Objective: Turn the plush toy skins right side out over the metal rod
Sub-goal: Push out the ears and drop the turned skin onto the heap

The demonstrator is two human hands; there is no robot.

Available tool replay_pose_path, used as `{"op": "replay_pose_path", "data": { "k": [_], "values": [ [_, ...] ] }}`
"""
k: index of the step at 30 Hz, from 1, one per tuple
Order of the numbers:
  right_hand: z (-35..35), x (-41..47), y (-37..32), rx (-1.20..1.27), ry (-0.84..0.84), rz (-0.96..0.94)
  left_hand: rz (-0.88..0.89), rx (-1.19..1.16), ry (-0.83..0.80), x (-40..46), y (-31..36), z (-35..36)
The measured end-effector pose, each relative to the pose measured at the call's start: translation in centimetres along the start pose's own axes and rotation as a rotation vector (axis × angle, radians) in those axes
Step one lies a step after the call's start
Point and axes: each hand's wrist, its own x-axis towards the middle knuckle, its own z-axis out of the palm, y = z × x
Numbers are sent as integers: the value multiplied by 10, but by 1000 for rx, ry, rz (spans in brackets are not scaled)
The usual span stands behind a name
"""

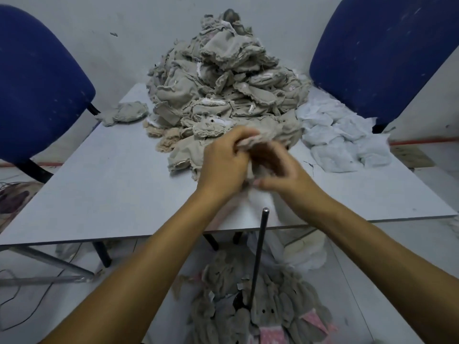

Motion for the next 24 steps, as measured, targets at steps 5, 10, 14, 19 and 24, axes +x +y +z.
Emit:
{"op": "replay_pose_path", "data": {
  "k": [5, 10, 14, 19, 24],
  "values": [
    [-28, 15, -19, 644, 208, 306, 510, 248, -162, -6, 2, 6],
    [-26, 12, 10, 488, 570, 407, -102, -235, -203, -6, -1, 8],
    [-21, 2, 15, 456, 579, 249, -544, -202, -321, 1, -22, 8],
    [-27, -2, 11, 67, 342, 172, -488, -431, -157, -4, -16, 23],
    [-41, -11, 7, -958, 369, -176, -268, -264, -36, -2, -16, 20]
  ]
}}
